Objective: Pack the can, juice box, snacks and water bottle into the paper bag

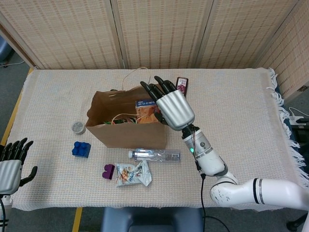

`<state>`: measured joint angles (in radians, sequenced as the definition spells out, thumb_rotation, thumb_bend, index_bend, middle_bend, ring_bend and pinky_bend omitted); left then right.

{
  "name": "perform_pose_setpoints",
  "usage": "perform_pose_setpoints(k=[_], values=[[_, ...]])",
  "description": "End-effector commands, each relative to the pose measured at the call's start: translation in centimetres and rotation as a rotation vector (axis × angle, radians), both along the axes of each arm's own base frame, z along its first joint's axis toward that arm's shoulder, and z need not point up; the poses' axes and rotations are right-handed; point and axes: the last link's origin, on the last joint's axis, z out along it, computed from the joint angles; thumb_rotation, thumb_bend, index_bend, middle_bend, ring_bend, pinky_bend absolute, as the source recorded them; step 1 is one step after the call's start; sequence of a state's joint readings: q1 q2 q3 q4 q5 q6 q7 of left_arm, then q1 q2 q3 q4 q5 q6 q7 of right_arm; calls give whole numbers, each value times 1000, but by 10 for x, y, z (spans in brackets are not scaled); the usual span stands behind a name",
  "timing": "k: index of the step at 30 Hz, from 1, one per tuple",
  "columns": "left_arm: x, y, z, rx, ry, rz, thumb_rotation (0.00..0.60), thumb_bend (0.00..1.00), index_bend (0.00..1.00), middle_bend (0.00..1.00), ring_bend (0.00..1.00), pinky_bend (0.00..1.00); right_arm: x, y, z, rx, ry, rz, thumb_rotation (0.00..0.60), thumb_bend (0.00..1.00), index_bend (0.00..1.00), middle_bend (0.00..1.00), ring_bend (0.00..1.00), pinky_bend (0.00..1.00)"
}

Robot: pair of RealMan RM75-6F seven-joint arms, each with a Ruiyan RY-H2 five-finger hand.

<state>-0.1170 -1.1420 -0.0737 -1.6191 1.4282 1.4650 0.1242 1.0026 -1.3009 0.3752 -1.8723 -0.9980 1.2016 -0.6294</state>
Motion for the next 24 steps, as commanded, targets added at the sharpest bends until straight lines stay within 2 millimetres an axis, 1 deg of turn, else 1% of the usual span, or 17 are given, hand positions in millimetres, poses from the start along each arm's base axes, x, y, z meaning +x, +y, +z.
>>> perform_pose_setpoints(k=[1, 4, 8, 13, 18, 21, 24], values=[[0, 0, 0, 0, 0, 0, 600, 374, 86, 0, 0, 0, 4, 8, 6, 17, -61, 34, 600, 179, 0, 196, 47, 192], [0, 0, 0, 0, -1, 0, 600, 374, 86, 0, 0, 0, 2, 23, 5, 79, -69, 107, 600, 179, 0, 196, 47, 172], [0, 0, 0, 0, 2, -1, 600, 374, 86, 0, 0, 0, -17, 38, 2, 102, 38, 221, 600, 176, 0, 196, 47, 144], [0, 0, 0, 2, 7, 0, 600, 374, 86, 0, 0, 0, -34, 59, -8, 181, 126, 298, 600, 169, 0, 196, 47, 144], [1, 0, -1, 5, 10, 1, 600, 375, 86, 0, 0, 0, -42, 80, -30, 267, 235, 370, 600, 125, 0, 187, 47, 125], [1, 0, -1, 5, 9, 1, 600, 374, 86, 0, 0, 0, -42, 91, -47, 301, 286, 402, 600, 110, 0, 175, 43, 114], [1, 0, -1, 4, 7, 1, 600, 374, 86, 0, 0, 0, -40, 98, -65, 326, 333, 419, 600, 103, 0, 158, 29, 105]])
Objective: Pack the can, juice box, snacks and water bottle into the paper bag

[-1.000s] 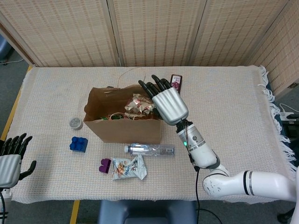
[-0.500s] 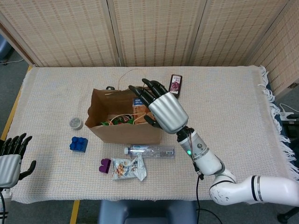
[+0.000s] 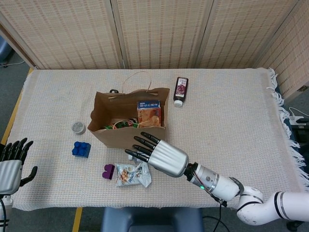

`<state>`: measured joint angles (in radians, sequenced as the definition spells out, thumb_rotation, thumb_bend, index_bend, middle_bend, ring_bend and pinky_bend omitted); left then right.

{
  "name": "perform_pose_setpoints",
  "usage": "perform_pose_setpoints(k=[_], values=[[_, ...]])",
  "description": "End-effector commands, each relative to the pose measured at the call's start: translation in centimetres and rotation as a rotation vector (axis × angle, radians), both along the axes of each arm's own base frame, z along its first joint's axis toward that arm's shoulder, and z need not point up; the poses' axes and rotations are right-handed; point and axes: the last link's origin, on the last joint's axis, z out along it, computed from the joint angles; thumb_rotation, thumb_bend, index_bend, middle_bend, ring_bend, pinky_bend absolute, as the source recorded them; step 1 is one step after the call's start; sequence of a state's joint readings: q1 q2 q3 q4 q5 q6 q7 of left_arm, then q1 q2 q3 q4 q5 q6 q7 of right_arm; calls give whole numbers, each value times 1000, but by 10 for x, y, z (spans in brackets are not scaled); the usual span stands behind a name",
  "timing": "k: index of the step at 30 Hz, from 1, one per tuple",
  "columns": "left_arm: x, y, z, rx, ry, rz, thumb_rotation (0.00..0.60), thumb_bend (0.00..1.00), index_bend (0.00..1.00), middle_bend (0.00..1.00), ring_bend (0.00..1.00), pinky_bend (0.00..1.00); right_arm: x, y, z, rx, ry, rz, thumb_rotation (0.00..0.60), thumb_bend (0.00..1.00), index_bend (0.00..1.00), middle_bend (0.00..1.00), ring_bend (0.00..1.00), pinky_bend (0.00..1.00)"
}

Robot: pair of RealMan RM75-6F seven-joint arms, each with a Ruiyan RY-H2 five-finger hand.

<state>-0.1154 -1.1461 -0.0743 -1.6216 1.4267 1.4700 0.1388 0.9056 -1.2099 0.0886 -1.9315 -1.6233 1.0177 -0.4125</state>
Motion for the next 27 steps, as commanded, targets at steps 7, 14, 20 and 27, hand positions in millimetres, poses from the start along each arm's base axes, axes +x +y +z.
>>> perform_pose_setpoints(k=[7, 14, 20, 27], values=[[0, 0, 1, -4, -4, -2, 600, 375, 86, 0, 0, 0, 6, 15, -61, 63, 166, 12, 600, 86, 0, 62, 0, 60], [-1, 0, 1, -8, -9, -3, 600, 373, 86, 0, 0, 0, 12, 20, -102, 118, 257, -50, 600, 61, 0, 1, 0, 26], [-1, 0, 1, -12, -16, -5, 600, 375, 89, 0, 0, 0, 23, 30, -128, 167, 265, -106, 600, 52, 0, 0, 0, 22], [-1, 0, 2, -15, -20, -7, 600, 375, 90, 0, 0, 0, 24, 30, -150, 152, 320, -144, 600, 51, 0, 0, 0, 21]])
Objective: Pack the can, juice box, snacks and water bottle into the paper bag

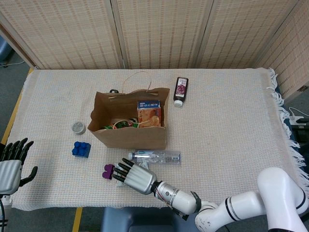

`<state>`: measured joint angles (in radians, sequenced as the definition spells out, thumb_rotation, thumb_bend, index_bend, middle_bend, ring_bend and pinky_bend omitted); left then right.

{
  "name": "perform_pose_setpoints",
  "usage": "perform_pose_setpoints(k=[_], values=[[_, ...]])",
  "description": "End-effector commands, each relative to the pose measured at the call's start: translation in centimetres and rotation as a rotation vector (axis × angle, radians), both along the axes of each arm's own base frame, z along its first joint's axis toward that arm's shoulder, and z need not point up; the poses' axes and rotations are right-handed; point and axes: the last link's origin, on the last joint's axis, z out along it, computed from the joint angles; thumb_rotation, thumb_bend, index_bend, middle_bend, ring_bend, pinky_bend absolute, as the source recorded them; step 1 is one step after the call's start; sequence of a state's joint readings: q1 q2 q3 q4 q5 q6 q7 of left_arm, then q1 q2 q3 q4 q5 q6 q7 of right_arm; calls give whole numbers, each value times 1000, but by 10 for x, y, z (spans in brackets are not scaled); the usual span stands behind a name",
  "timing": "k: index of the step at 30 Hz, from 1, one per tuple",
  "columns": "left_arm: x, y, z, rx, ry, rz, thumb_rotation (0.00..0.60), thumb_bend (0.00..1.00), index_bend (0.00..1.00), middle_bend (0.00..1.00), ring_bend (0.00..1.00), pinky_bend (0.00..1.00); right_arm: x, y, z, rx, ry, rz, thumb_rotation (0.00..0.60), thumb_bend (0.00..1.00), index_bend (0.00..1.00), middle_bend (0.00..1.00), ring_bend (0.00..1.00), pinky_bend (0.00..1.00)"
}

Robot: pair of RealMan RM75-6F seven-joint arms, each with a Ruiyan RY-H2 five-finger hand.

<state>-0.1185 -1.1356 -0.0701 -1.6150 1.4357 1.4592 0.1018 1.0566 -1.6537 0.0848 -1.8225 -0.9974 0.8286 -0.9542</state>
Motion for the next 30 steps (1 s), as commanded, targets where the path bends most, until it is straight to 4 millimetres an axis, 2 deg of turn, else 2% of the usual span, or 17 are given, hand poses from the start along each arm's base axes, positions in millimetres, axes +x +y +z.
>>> perform_pose_setpoints(k=[1, 10, 13, 16, 18, 20, 21, 23, 26, 30], values=[[0, 0, 0, -1, -1, -1, 600, 374, 90, 0, 0, 0, 0, -1, -15, -17, 47, -19, 600, 51, 0, 0, 0, 21], [0, 0, 0, -1, 0, -1, 600, 374, 91, 0, 0, 0, 1, -3, -37, -39, 115, -63, 600, 51, 0, 0, 0, 2], [0, 0, 0, -1, 0, -1, 600, 374, 91, 0, 0, 0, 3, -4, -44, -50, 118, -76, 600, 51, 0, 0, 0, 23], [0, 0, 0, -1, -2, -2, 600, 373, 91, 0, 0, 0, 5, -5, -51, -65, 108, -82, 600, 51, 0, 5, 0, 126], [0, 0, 0, -2, -3, -2, 600, 374, 93, 0, 0, 0, 6, -4, -53, -72, 98, -81, 600, 87, 14, 69, 41, 231], [0, 0, 0, -3, -5, -2, 600, 374, 94, 0, 0, 0, 8, -4, -53, -81, 79, -72, 600, 169, 102, 168, 139, 354], [0, 0, 0, -3, -6, -3, 600, 375, 94, 0, 0, 0, 8, -3, -53, -81, 70, -67, 600, 232, 200, 246, 225, 441], [0, 0, 1, -4, -6, -3, 600, 374, 95, 0, 0, 0, 9, -3, -50, -86, 45, -56, 600, 313, 339, 350, 339, 538], [0, 0, 1, -4, -6, -4, 600, 374, 96, 0, 0, 0, 8, -2, -46, -88, 19, -46, 600, 382, 467, 443, 443, 604], [0, 0, 0, -3, -4, -3, 600, 374, 96, 0, 0, 0, 9, -1, -38, -85, -16, -43, 600, 396, 527, 484, 483, 633]])
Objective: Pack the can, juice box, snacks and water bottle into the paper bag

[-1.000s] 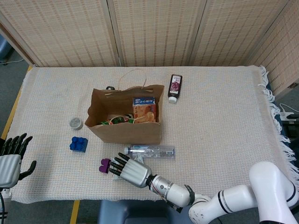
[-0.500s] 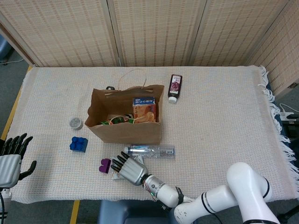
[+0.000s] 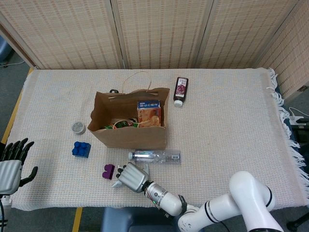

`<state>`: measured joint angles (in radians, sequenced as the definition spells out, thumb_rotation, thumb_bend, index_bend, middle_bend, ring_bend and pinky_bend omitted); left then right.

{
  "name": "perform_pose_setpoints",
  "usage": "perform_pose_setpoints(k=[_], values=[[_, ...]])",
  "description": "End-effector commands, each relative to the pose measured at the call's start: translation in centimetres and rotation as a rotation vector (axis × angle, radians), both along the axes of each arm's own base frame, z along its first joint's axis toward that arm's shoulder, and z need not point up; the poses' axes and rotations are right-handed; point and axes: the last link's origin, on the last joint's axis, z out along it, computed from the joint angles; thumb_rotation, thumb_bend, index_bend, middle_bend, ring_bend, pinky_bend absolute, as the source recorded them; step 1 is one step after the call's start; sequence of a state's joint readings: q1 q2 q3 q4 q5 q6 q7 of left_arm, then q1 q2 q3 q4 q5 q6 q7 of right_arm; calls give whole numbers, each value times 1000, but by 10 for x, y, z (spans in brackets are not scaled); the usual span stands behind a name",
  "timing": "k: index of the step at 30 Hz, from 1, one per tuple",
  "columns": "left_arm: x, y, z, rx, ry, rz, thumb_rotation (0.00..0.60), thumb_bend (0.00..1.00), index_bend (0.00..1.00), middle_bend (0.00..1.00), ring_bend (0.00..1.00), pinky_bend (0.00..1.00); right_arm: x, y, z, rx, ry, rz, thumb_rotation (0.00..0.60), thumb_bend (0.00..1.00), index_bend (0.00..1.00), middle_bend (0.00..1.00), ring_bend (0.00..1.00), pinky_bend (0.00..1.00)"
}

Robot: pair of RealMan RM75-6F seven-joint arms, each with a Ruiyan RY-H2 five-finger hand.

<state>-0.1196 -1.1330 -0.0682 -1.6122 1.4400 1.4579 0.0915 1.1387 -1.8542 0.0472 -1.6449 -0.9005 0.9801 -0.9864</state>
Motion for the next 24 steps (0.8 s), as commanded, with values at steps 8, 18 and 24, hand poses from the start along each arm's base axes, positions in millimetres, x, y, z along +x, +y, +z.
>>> perform_pose_setpoints(k=[8, 18, 24], values=[[0, 0, 0, 1, 2, 2, 600, 374, 96, 0, 0, 0, 5, 4, 35, 2, -121, 20, 600, 397, 539, 494, 485, 640], [0, 0, -1, 4, 10, 3, 600, 374, 96, 0, 0, 0, 1, 6, 109, 13, -306, -20, 600, 397, 539, 494, 485, 640], [1, 0, -1, 9, 14, 4, 600, 375, 96, 0, 0, 0, 3, 9, 148, 0, -423, 1, 600, 397, 539, 499, 485, 640]])
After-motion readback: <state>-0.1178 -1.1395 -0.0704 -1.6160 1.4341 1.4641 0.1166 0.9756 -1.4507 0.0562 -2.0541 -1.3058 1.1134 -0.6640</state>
